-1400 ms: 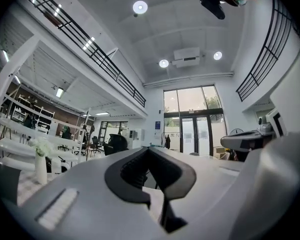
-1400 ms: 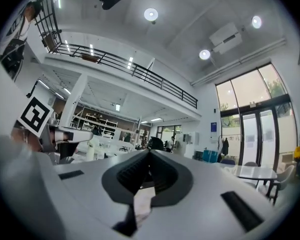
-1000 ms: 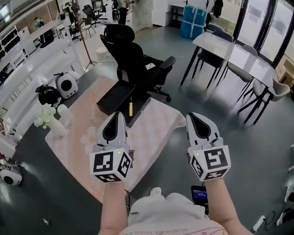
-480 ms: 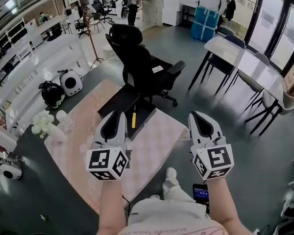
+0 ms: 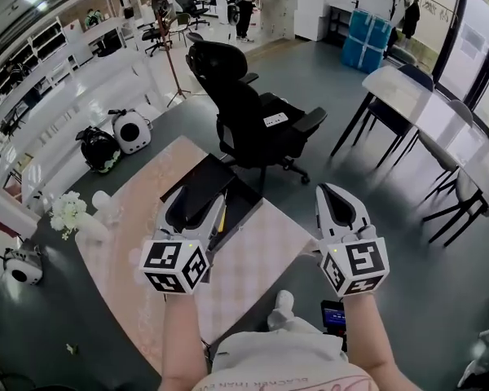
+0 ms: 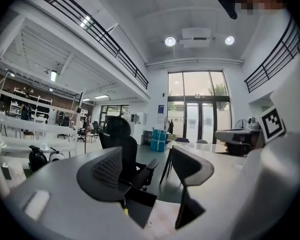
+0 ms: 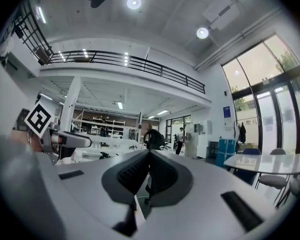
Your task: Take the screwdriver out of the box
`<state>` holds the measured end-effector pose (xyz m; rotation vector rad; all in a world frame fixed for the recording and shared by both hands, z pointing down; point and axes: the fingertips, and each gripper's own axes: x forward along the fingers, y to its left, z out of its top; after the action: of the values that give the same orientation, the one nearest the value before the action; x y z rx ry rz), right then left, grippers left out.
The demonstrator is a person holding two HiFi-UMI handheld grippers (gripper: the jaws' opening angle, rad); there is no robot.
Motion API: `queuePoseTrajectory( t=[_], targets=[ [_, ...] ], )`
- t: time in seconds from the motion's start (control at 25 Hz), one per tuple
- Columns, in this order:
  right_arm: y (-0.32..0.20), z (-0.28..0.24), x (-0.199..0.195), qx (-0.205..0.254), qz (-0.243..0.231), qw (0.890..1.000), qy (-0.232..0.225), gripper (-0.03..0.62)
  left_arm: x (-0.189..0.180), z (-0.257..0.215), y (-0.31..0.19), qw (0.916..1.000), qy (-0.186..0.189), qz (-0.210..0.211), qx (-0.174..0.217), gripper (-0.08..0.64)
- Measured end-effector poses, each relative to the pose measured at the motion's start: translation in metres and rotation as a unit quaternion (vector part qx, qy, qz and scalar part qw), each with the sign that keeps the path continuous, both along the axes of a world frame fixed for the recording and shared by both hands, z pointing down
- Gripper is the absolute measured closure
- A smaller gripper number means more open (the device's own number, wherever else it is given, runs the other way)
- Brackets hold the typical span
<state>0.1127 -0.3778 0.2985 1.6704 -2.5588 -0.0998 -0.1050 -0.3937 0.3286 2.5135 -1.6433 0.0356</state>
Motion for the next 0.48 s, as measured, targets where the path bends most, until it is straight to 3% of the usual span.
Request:
queuePoseTrajectory(
  t=[0.2,0.48],
  targets=[
    [-0.039,0.011,0.018,-0.015,-0.014,1.000,-0.011,0.586,0.007,0.015,-0.041,0.9991,-0.030,-0.011,-0.030,0.244],
    [-0.085,0.041,0.022,-0.045,-0.045,0.998,0.003,0.586,0.008,0.060,-0.073,0.9944,-0.027,-0.032,-0.097,0.249]
  ],
)
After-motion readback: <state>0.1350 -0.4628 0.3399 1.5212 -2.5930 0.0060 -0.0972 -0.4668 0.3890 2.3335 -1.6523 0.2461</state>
